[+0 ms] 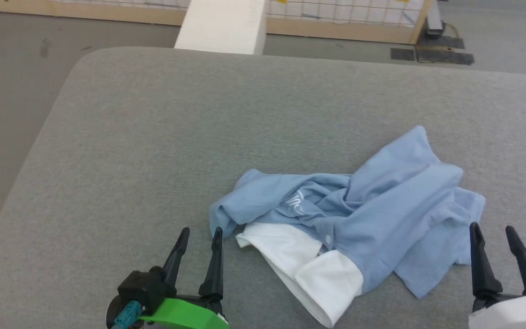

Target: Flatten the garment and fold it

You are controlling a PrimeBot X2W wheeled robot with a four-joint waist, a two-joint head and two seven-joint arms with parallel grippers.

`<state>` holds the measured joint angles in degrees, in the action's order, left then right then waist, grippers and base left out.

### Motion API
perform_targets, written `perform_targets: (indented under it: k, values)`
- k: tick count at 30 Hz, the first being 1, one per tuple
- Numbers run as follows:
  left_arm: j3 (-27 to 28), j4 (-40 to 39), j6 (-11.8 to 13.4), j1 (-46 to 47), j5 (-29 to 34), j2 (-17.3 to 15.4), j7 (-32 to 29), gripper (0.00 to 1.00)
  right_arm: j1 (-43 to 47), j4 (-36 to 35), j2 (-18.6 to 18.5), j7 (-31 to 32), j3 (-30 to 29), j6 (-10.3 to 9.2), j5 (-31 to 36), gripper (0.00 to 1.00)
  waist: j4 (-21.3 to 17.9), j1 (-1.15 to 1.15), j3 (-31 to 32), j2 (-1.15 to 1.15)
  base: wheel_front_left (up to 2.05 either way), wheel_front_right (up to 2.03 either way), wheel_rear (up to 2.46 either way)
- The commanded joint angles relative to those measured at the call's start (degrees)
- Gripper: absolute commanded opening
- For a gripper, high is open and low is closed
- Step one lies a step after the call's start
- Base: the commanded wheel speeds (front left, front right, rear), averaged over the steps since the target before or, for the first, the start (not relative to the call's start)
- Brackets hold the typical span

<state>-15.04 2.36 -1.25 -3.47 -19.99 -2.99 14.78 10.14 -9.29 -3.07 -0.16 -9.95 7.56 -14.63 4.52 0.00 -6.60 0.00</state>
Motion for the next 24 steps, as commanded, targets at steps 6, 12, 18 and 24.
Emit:
perform_targets:
  k: [6, 12, 18, 24]
  values:
    - [0.0, -0.6, 0.0, 3.7, 2.0, -1.4, -0.9, 1.00, -0.7, 2.0, 0.2, -2.7, 1.8, -0.08, -2.8, 1.00, -4.3, 0.00, -2.0, 0.00, 0.00, 0.00, 0.00]
    - [-3.9, -1.3, -3.0, 16.6, 5.9, -4.7, -9.6, 1.00, -2.8, 2.2, 0.2, -3.1, 0.9, -0.08, -2.7, 1.00, -4.5, 0.00, -4.5, 0.00, 0.00, 0.00, 0.00]
    - [-13.4, 5.8, -5.7, 31.4, 7.2, -3.7, -22.1, 1.00, -4.0, 2.3, 0.2, -2.8, 0.3, -0.08, -2.8, 1.00, -4.5, 0.00, -8.3, 0.00, 0.00, 0.00, 0.00]
    - [-25.0, 18.6, -6.2, 43.4, 5.3, -3.6, -37.8, 1.00, -6.4, 1.9, 0.2, -1.9, 1.6, -0.08, -2.8, 1.00, -6.0, 0.00, -12.3, 0.00, 0.00, 0.00, 0.00]
